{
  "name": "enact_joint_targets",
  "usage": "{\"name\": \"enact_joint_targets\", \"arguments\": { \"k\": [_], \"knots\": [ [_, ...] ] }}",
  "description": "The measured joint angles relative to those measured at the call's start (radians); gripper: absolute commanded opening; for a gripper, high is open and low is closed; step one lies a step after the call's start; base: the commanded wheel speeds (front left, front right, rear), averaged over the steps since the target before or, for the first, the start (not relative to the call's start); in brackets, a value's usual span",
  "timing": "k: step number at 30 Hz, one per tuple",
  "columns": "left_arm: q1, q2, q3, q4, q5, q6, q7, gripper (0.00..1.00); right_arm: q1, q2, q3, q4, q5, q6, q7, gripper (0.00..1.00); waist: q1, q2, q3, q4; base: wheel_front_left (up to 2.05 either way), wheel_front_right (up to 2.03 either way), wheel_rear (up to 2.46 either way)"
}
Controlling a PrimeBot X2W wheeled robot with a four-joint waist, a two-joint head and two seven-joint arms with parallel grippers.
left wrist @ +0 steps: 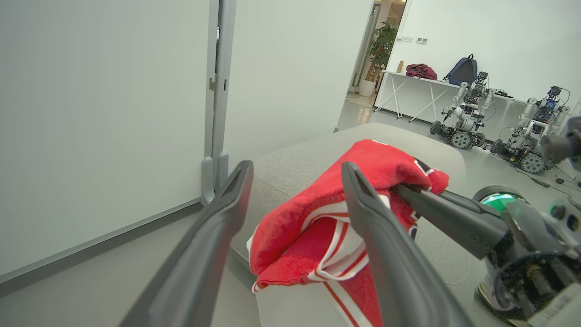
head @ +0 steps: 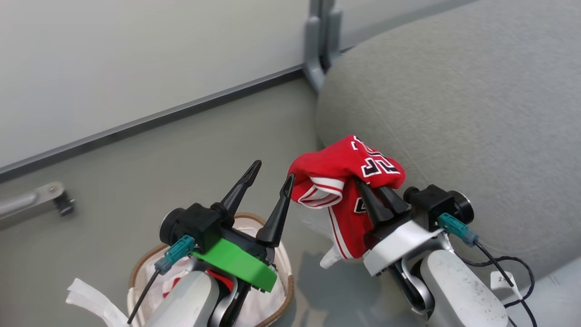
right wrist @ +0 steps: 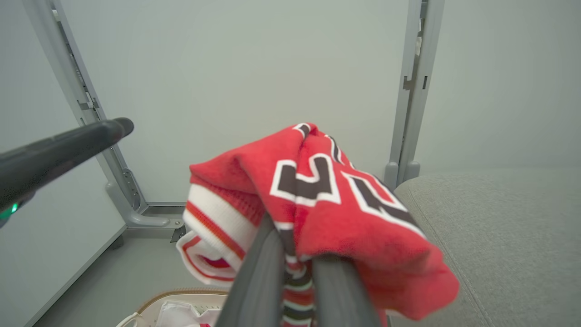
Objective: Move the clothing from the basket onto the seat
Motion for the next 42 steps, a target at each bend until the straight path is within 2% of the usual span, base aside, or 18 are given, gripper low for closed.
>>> {"name": "enact_joint_targets", "arguments": {
  "k": [8,17,22,29,36,42],
  "knots": [
    [-0.005,0.004,-0.032,0.000,0.005,0.000,0.000,1.00,0.031,-0.001,-0.088,-0.033,-0.030,0.000,0.000,0.00,0.0000,0.0000,0.027,-0.141,0.00,0.00,0.00],
    [-0.028,0.027,-0.058,0.005,0.005,0.000,0.000,1.00,0.014,-0.001,-0.186,-0.037,-0.126,0.000,0.000,0.00,0.0000,0.0000,0.105,-0.189,0.00,0.00,0.00],
    [-0.042,0.057,-0.073,0.005,0.005,0.000,0.000,1.00,-0.104,-0.015,-0.272,-0.011,-0.235,0.000,0.000,0.00,0.0000,0.0000,0.157,-0.176,0.00,0.00,0.00],
    [-0.071,0.113,-0.086,0.000,0.002,0.000,0.000,1.00,-0.313,-0.131,-0.390,0.090,-0.329,0.000,0.000,0.00,0.0000,0.0000,0.238,-0.126,0.00,0.00,0.00],
    [-0.116,0.166,-0.102,-0.022,-0.001,0.000,0.000,1.00,-0.543,-0.237,-0.479,0.257,-0.411,0.000,0.000,0.00,0.0002,0.0000,0.337,-0.068,0.00,0.00,0.00],
    [-0.153,0.195,-0.114,-0.045,-0.006,0.000,0.000,1.00,-0.701,-0.328,-0.635,0.386,-0.494,0.000,0.007,0.00,0.0003,0.0000,0.426,-0.014,0.00,0.00,0.00]
  ]
}}
